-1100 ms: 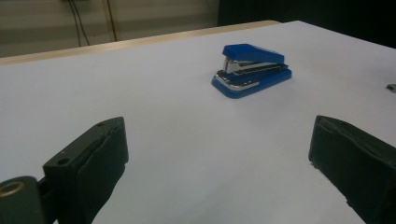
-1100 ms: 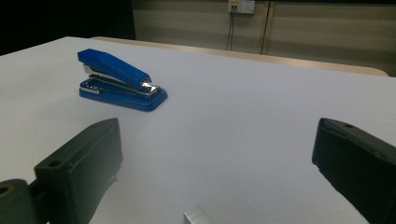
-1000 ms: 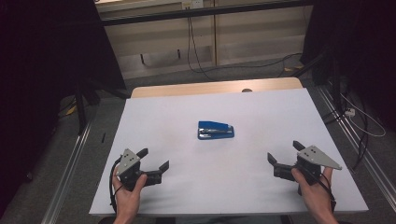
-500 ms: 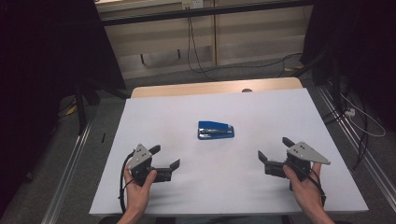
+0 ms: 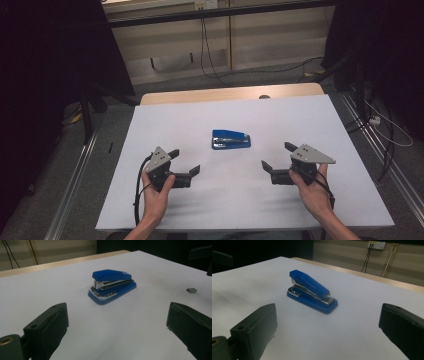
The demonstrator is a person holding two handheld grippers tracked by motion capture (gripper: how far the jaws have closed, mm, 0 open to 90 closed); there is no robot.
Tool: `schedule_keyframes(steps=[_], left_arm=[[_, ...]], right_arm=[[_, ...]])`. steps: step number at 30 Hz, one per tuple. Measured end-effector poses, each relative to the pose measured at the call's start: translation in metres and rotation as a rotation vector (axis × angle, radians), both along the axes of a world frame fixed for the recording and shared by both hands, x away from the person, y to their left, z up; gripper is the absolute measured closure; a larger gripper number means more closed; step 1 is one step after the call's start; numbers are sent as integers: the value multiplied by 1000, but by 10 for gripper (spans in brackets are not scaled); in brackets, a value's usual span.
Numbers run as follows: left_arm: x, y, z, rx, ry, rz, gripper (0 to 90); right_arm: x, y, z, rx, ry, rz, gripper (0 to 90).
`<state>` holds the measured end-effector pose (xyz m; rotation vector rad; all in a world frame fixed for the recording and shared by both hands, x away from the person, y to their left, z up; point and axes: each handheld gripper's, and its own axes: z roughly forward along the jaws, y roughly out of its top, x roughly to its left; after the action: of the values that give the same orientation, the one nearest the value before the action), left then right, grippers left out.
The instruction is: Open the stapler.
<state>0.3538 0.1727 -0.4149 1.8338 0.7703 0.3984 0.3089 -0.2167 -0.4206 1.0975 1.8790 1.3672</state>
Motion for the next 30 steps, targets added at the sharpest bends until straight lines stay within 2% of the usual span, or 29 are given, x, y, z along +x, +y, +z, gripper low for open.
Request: schedule_keyframes(steps=[4,6,9,11,17,19,21,24,25,30], left_arm=[[5,-4,1,10,-1,-4,43],[11,-8,1,12,-10,-8,43],[15,-12,1,28,-10,-11,44],[20,-16,0,32,-13,-25,44],[30,-25,1,30,-12,-27,45],[32,-28,3,21,1,-33,45],[32,-31,5,29,-11,-38,45],[33,-36,7,34,-4,-50,45],[35,-40,9,35,-16,-53,45],[43,-47,11,44,-26,-51,45]], right_arm=[[7,5,1,17,-1,10,16],[11,9,2,29,-6,38,12],[17,13,1,45,12,54,15],[21,15,0,31,8,54,23],[34,25,-3,40,18,80,34],[36,29,-4,42,19,92,32],[39,33,-4,39,26,96,34],[42,36,-4,42,32,108,33],[46,40,-3,40,38,114,34],[55,45,-3,50,48,115,52]])
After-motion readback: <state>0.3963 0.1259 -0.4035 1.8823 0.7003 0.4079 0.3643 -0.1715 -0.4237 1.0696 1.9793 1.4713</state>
